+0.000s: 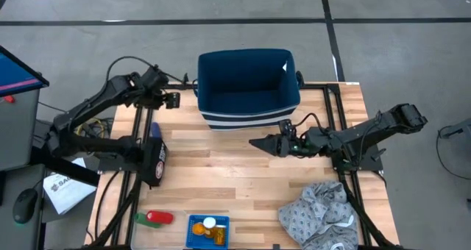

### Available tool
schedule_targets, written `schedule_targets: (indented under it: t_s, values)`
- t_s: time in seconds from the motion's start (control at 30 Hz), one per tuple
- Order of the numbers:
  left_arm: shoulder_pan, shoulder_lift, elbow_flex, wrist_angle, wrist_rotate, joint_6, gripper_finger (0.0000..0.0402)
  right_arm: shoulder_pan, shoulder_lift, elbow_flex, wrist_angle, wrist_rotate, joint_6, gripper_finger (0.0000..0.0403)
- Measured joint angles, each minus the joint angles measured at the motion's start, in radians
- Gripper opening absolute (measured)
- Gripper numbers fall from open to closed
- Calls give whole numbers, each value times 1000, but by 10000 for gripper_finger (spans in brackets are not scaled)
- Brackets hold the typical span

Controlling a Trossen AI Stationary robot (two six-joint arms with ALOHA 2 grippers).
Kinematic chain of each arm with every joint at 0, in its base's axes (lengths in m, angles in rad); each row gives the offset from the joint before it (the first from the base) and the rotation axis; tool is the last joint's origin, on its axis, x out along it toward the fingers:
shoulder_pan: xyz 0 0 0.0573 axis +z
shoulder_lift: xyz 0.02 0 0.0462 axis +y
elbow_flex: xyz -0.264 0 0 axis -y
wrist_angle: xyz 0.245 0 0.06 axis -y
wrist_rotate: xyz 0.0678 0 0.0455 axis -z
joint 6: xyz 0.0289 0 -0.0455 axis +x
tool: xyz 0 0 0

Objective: Pick & place medical supplies in basket/bin
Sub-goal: Put the blue bandage into the transparent bin

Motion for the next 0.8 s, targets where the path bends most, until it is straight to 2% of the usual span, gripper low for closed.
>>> schedule_targets:
  t_s: [0.1,0.33,0.5,0.67,0.8]
  values:
    - [-8,-30,-78,-1,-51,-74,232,0,0,0,0,10,39,292]
    - [-5,-100,-249,-3,-57,-144,232,0,0,0,0,64,91,292]
    - [-5,-119,-309,-6,-41,-257,232,-15,0,0,0,105,95,292]
    - [-3,-91,-342,-49,-29,-340,232,-56,0,0,1,115,98,292]
    - [49,-28,-363,-41,-22,-361,232,-98,0,0,0,114,91,292]
